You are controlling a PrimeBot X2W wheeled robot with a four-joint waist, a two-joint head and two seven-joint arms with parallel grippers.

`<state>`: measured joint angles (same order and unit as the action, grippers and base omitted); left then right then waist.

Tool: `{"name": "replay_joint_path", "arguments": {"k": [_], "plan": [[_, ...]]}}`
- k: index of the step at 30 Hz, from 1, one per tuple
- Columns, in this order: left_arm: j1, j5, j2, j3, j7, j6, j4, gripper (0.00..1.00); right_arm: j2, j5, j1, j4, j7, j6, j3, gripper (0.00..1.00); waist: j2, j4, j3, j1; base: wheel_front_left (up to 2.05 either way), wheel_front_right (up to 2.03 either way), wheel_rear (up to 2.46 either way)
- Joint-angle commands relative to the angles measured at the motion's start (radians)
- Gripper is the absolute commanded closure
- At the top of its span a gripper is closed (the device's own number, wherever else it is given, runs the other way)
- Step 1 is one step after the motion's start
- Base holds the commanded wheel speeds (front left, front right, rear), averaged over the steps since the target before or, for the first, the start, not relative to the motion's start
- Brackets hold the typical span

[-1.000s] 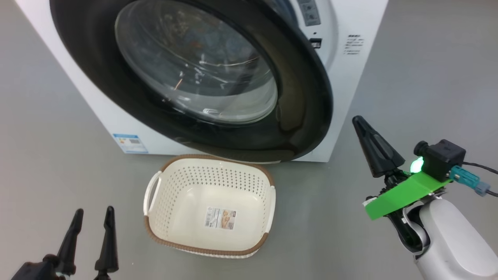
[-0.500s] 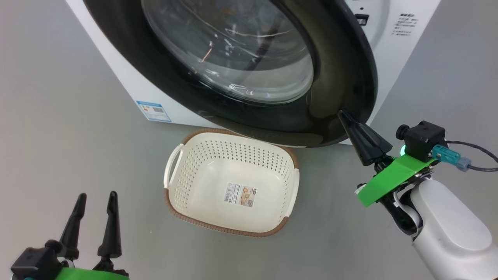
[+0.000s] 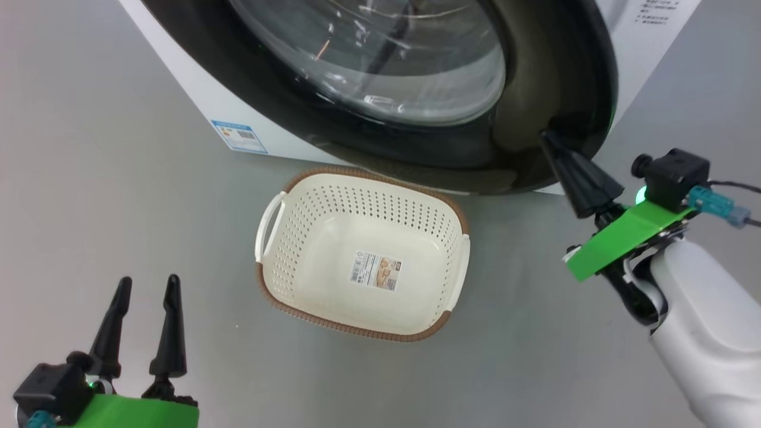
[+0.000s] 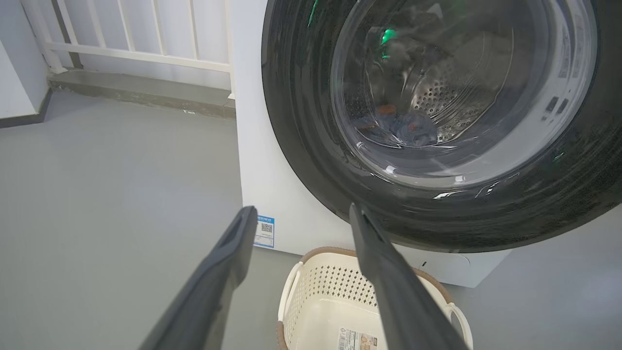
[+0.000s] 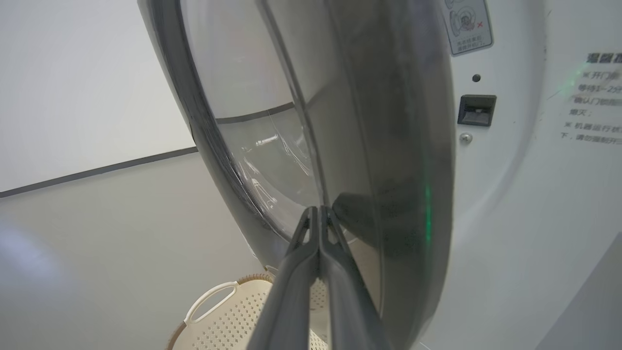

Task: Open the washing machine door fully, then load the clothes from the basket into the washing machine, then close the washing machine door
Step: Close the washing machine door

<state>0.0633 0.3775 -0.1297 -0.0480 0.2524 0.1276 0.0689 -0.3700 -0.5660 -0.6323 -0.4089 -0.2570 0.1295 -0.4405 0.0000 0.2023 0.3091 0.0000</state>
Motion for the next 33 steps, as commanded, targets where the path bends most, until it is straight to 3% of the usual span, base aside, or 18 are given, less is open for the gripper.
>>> {"name": "replay_joint_path", "arguments": {"k": [1,14,33], "plan": [[0.033,0.011,-0.029,0.031,0.009,0.003,-0.028,0.00,-0.018,-0.004,-0.023,0.015,-0.005,0.001,0.009,1.00,0.0000,0.007,0.022,0.0000,0.00,0.00,0.00],[0.077,0.012,-0.027,0.023,0.009,0.003,-0.040,0.00,-0.063,0.016,-0.164,0.003,-0.005,0.001,0.052,1.00,0.0000,0.036,0.110,0.0000,0.00,0.00,0.00],[0.097,0.014,-0.024,0.019,0.009,0.003,-0.028,0.00,-0.113,0.024,-0.342,-0.087,-0.005,0.001,0.098,1.00,0.0000,0.062,0.141,0.0000,0.00,0.00,0.00]]}}
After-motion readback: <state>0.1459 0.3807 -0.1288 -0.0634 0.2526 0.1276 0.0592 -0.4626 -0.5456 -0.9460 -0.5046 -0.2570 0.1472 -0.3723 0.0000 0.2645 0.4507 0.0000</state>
